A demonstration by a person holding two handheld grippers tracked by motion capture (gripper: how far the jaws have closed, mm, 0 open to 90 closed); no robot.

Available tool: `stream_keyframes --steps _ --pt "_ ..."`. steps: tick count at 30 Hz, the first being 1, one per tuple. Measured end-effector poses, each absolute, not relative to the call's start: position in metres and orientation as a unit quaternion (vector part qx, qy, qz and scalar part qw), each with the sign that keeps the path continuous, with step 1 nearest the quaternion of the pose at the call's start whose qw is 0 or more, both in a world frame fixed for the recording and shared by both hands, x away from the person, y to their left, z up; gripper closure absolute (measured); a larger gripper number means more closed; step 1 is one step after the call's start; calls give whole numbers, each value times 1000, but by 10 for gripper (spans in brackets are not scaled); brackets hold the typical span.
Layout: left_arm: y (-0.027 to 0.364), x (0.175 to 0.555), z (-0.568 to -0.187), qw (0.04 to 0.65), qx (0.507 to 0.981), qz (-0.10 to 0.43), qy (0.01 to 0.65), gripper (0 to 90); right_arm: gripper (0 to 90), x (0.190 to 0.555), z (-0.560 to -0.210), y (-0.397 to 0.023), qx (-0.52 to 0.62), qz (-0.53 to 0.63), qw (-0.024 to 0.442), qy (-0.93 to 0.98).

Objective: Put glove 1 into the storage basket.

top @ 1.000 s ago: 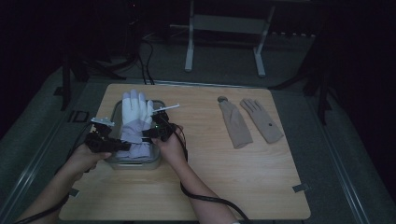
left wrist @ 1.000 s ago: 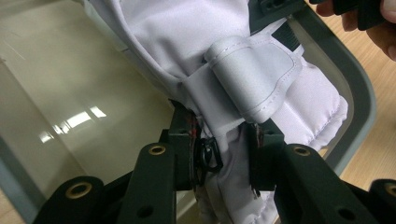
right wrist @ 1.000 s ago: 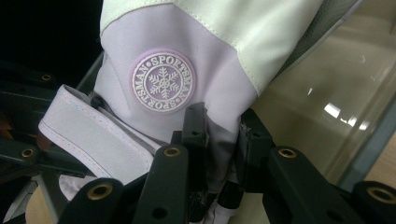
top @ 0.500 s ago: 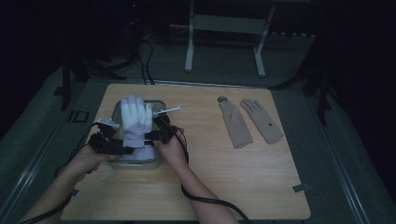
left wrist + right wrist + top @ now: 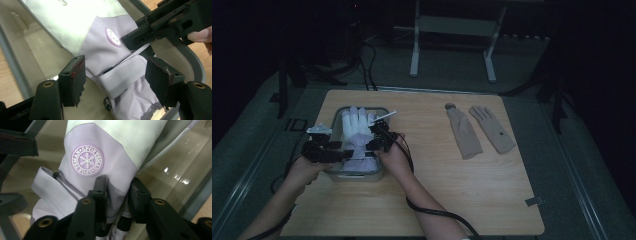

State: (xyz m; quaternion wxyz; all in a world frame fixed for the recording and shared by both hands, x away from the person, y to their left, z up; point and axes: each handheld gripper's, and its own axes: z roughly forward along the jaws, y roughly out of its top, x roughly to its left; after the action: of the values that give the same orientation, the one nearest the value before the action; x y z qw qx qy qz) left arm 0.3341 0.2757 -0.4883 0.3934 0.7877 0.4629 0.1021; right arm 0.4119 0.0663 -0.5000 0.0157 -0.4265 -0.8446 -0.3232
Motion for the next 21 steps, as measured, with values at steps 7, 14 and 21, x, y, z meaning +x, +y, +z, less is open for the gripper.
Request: stream_keyframes --steps 7,14,21 --pt "272 334 -491 397 789 95 458 343 455 410 -485 56 -393 -359 -13 -846" --pt "260 330 -486 408 790 97 447 343 316 408 -463 31 -369 -393 -38 -841" --pt "241 327 -481 418 794 93 432 344 162 407 -455 7 -360 -396 -46 -844"
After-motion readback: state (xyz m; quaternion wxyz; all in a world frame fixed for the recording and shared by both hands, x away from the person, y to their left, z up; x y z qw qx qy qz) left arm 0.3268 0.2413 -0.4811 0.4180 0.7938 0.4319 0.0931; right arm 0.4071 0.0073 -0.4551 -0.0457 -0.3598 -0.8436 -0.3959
